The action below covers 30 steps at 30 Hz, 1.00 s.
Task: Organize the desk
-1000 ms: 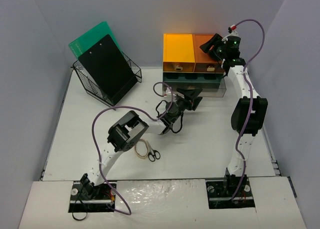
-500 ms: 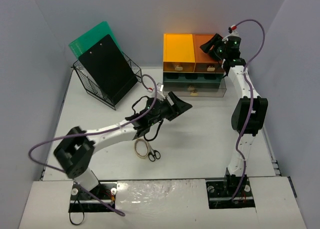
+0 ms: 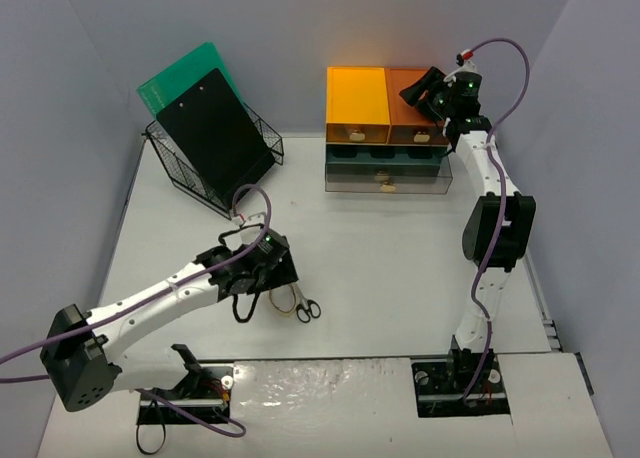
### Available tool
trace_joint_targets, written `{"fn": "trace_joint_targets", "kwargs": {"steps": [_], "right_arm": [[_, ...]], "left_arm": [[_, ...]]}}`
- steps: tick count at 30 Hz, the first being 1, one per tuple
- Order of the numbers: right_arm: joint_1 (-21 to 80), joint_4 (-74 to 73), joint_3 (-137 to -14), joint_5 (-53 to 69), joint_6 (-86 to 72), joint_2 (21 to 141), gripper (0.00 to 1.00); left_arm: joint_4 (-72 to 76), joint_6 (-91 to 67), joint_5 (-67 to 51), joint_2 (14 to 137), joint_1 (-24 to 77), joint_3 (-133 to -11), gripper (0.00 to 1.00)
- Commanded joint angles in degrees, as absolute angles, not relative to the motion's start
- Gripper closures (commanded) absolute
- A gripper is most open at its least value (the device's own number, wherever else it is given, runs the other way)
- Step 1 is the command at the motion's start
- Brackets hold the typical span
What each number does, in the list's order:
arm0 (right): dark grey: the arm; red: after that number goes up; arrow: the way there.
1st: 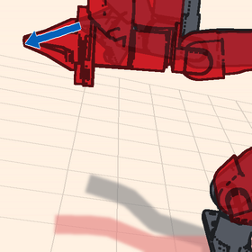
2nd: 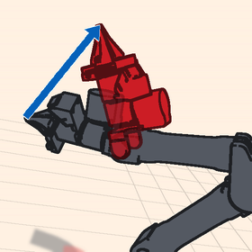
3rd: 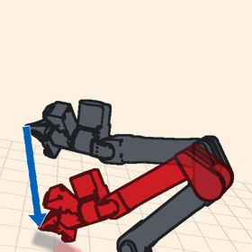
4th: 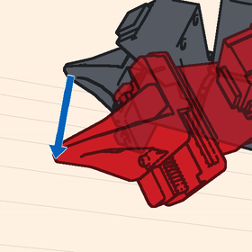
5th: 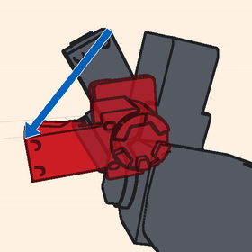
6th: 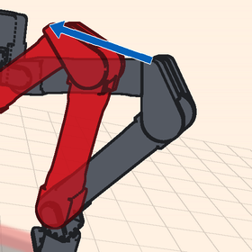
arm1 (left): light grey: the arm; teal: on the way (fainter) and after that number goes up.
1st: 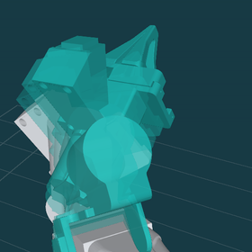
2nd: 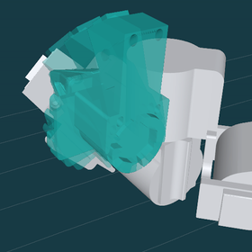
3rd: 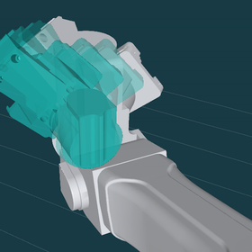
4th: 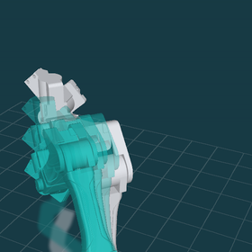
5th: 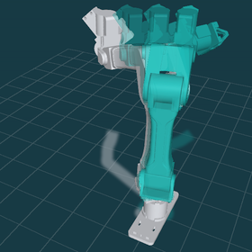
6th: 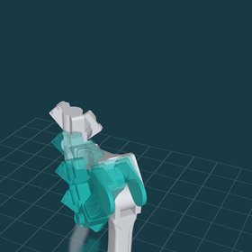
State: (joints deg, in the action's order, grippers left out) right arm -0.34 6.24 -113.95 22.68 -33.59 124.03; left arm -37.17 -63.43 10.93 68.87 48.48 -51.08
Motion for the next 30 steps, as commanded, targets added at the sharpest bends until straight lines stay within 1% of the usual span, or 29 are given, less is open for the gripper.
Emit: {"fn": "trace_joint_targets", "kwargs": {"steps": [1, 6, 20, 24, 26, 28, 29, 30], "right_arm": [[-0.4, -16.5, -108.5, 20.3, -32.3, 129.6, 0.44], [-0.4, -16.4, -108.1, 20.2, -32.3, 129.7, 0.44], [-0.4, -16.4, -107.8, 20.3, -32.3, 129.3, 0.44], [-0.4, -16.4, -107.8, 20.2, -32.4, 129.0, 0.44], [-0.4, -16.4, -107.8, 20.2, -32.4, 128.8, 0.44], [-0.4, -16.4, -107.8, 20.3, -32.4, 128.6, 0.44], [-0.4, -16.4, -107.7, 20.2, -32.4, 128.6, 0.44], [-0.4, -16.4, -107.6, 20.2, -32.3, 128.5, 0.44]], "left_arm": [[-46.0, -71.3, 14.2, 67.9, 49.1, -48.3, 0.36], [-49.8, -73.6, 16.4, 68.8, 49.6, -47.8, 0.37], [-39.1, -72.3, 13.0, 75.4, 49.6, -46.8, 0.37], [-38.0, -72.2, 12.7, 78.3, 49.6, -47.8, 0.38], [-37.5, -72.3, 12.9, 79.2, 49.6, -48.1, 0.42], [-37.3, -72.6, 13.2, 79.7, 49.6, -48.1, 0.48], [-37.3, -72.6, 13.3, 79.9, 49.6, -48.1, 0.57], [-37.3, -72.7, 13.3, 80.1, 49.6, -48.1, 0.64]]}}
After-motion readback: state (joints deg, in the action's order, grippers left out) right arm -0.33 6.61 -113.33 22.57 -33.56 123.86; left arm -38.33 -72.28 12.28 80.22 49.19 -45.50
